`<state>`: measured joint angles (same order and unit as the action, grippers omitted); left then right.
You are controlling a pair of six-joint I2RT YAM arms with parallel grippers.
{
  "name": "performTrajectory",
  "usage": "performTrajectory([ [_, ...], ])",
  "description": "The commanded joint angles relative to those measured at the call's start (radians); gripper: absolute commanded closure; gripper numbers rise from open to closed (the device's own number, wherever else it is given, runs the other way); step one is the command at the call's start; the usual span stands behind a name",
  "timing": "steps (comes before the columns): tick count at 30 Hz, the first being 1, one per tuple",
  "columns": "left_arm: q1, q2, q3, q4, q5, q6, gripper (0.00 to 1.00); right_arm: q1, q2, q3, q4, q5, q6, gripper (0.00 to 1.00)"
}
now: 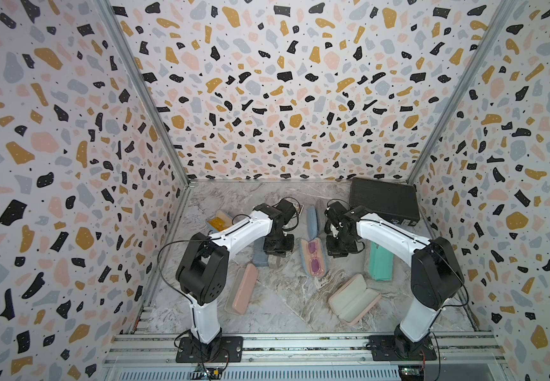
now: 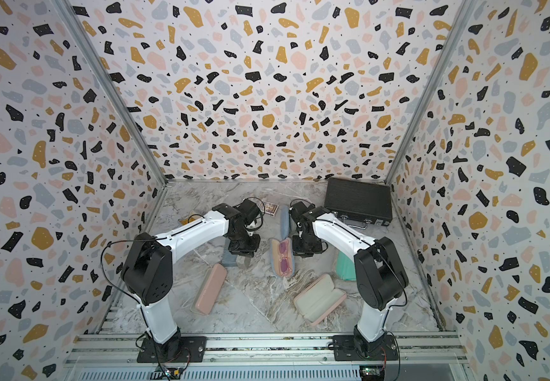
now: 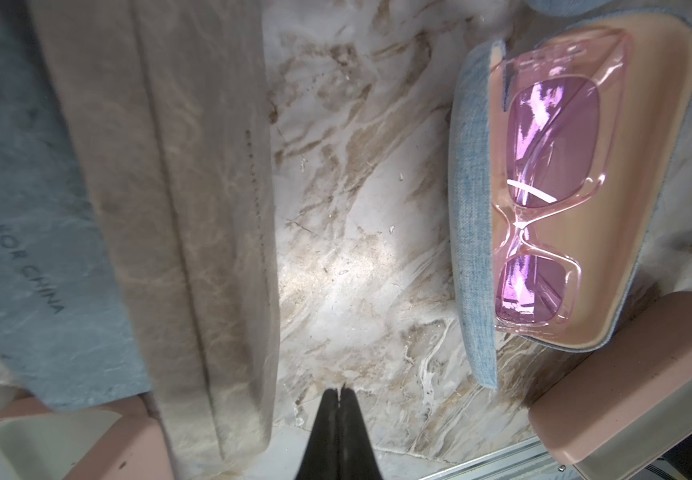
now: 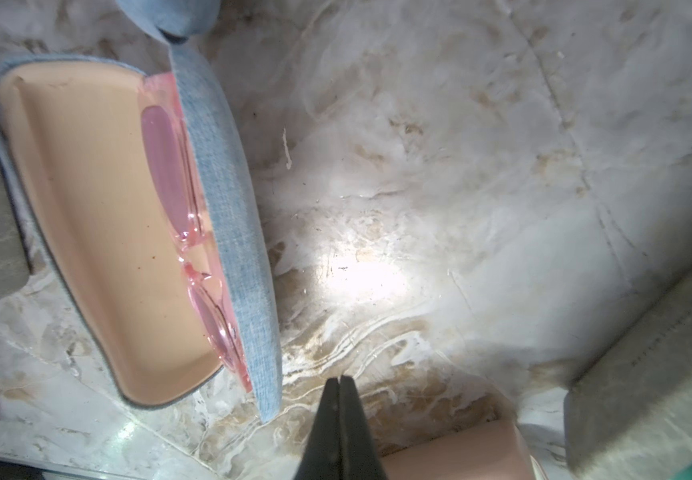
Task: Close the glasses case
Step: Close the glasses case at the center of the board.
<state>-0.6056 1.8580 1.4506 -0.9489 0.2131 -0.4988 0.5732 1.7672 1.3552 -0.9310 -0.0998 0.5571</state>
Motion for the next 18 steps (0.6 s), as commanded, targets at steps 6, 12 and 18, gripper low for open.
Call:
performTrajectory([
  [6, -0.031, 0.069, -0.016, 0.071, 0.063, -0.028, 1.0, -0.016, 0.028, 0.007, 0.01, -0.028, -0.02, 1.0],
  [12, -0.042, 0.115, -0.013, 0.093, 0.074, -0.042, 1.0, -0.015, 0.07, 0.007, 0.04, -0.067, -0.024, 1.0],
  [18, -0.058, 0.149, 0.008, 0.09, 0.087, -0.035, 1.0, -0.015, 0.123, 0.015, 0.057, -0.101, -0.041, 1.0],
])
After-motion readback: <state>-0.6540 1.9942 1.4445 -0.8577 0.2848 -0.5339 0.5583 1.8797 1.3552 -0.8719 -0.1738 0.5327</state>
